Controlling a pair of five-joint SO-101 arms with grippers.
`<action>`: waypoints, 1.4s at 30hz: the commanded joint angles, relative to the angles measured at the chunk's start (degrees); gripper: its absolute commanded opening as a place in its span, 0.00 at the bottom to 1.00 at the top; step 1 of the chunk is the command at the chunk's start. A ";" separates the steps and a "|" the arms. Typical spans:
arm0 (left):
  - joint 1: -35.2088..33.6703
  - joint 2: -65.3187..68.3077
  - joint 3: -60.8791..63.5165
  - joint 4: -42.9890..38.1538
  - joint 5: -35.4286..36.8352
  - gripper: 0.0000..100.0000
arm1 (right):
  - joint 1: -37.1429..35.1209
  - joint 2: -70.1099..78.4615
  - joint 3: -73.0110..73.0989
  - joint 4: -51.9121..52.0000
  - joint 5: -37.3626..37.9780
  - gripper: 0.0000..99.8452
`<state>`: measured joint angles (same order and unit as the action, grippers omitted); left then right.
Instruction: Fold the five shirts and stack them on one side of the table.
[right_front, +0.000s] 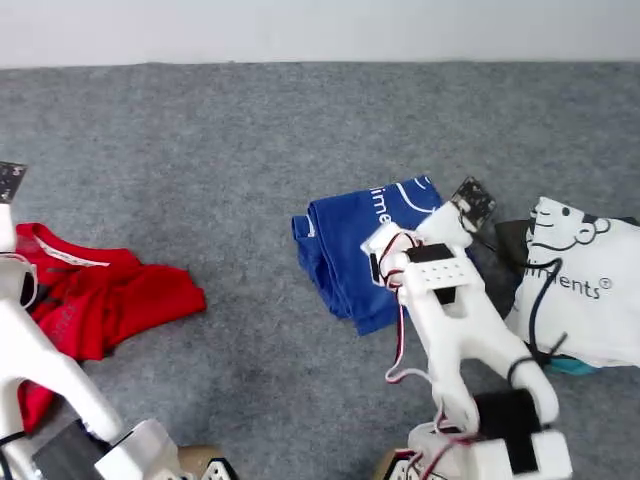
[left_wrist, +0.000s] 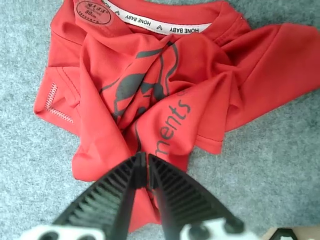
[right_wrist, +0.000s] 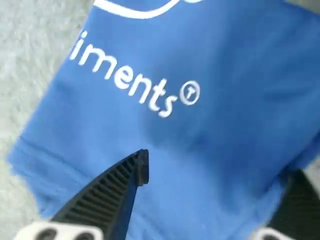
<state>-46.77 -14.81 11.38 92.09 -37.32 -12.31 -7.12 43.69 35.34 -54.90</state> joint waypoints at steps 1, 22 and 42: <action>0.44 -2.37 -0.66 0.18 -0.53 0.02 | 2.24 6.20 -3.43 -1.10 -0.26 0.28; 0.44 -2.37 -0.66 0.18 -0.53 0.02 | 3.74 27.12 -32.09 24.84 -0.26 0.01; 0.44 -1.93 -0.57 0.09 -0.53 0.02 | 11.38 -5.67 -35.25 43.56 42.29 0.01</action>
<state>-46.77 -14.81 11.38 92.09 -37.32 -3.34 -6.24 10.90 76.31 -19.91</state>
